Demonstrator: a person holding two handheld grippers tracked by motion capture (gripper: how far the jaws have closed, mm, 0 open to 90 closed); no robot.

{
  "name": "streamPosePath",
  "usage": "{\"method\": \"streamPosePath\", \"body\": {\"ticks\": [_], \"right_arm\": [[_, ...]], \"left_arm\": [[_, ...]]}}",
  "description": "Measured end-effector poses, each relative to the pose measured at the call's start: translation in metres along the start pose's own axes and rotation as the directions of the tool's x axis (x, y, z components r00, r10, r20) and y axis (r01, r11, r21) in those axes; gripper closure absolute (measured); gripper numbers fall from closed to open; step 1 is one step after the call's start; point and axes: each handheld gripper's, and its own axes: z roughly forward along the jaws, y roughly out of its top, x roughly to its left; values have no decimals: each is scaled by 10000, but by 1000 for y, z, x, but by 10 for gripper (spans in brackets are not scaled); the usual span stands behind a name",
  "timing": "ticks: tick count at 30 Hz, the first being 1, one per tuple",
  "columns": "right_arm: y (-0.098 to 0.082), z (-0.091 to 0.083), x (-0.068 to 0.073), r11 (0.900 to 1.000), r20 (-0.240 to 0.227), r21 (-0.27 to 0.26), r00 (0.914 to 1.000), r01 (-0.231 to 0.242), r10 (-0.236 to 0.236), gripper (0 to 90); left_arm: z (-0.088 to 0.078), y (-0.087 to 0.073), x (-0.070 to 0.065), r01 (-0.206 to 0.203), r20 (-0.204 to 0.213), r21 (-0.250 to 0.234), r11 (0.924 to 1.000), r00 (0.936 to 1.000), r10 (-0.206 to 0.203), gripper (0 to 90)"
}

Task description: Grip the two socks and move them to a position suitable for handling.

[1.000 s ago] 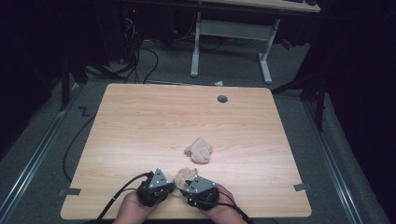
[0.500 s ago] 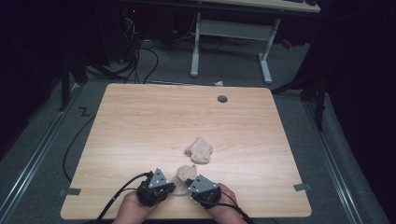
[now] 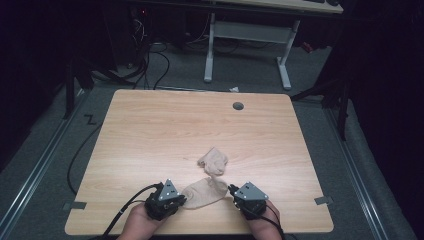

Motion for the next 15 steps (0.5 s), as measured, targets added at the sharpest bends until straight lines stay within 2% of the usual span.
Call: {"method": "streamPosePath", "body": {"ticks": [3,4,7,10,11,14,15], "right_arm": [[-1,0,-4,9998,108,-50,9998,-169,170,799],[1,0,-6,9997,131,-141,9997,-214,215,778],[8,6,-6,9996,-30,-239,9999,-146,146,772],[16,23,-8,9996,-363,274,9993,-56,66,775],[17,29,-8,9990,-325,437,9995,18,-4,779],[17,44,-11,9957,-479,927,9988,-56,100,798],[16,46,-11,9948,-529,1021,9986,-22,77,798]], "left_arm": [[-1,3,1,-105,-167,32,9999,9998,106,780],[-2,5,3,-78,-172,-116,9999,9998,76,760],[-1,10,4,-135,-243,-250,9996,9996,129,730],[4,12,7,-279,-539,-199,9994,9982,268,706],[7,12,9,-267,-620,-133,9996,9977,258,683],[11,12,15,-100,-558,-20,9999,9984,98,679],[12,12,15,103,-460,-84,9999,9989,-106,680]]}}
